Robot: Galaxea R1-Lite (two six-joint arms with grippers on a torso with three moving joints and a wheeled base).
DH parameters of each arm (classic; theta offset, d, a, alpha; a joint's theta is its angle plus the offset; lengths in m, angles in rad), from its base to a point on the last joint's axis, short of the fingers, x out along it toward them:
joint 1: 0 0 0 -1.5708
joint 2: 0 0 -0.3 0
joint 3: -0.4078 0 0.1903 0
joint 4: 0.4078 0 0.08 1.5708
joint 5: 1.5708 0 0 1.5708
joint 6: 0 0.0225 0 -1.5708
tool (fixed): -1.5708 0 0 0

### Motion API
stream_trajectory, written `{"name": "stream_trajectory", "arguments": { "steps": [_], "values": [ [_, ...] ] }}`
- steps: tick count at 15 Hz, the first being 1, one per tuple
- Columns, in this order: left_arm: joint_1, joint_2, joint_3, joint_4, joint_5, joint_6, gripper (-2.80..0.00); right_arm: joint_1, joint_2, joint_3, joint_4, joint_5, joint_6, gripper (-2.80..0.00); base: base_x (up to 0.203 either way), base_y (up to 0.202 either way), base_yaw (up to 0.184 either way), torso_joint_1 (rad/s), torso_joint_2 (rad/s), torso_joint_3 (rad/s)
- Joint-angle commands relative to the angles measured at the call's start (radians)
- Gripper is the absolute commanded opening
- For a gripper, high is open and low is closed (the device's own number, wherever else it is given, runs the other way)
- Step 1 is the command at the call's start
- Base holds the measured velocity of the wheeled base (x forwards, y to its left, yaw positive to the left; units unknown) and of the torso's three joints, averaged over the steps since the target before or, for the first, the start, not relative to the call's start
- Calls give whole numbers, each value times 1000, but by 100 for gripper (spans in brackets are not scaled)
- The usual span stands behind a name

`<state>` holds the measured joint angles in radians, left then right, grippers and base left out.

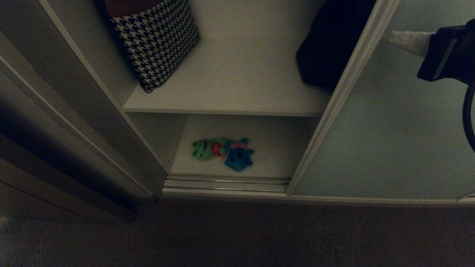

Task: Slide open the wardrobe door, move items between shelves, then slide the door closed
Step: Close the door

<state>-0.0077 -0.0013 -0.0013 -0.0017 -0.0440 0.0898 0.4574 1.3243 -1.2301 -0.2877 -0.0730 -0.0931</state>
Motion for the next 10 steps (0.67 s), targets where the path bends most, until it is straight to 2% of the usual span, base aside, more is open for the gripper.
{"name": "stream_trajectory", "arguments": {
  "steps": [1, 3, 6, 8, 10],
  "values": [
    [0, 1, 1, 0, 0, 1, -280, 0, 38, -11, -13, -11, 0, -280, 0, 0, 0, 0, 0, 0],
    [0, 1, 0, 0, 0, 1, -280, 0, 52, -6, -20, -23, 5, -280, 0, 0, 0, 0, 0, 0],
    [0, 1, 0, 0, 0, 1, -280, -6, 75, -14, -43, -39, 57, -280, 0, 0, 0, 0, 0, 0],
    [0, 1, 1, 0, 0, 1, -280, -26, 87, -28, -61, -39, 58, -280, 0, 0, 0, 0, 0, 0],
    [0, 1, 0, 0, 0, 1, -280, -13, 97, -43, -60, -40, 58, -280, 0, 0, 0, 0, 0, 0]
  ]
}}
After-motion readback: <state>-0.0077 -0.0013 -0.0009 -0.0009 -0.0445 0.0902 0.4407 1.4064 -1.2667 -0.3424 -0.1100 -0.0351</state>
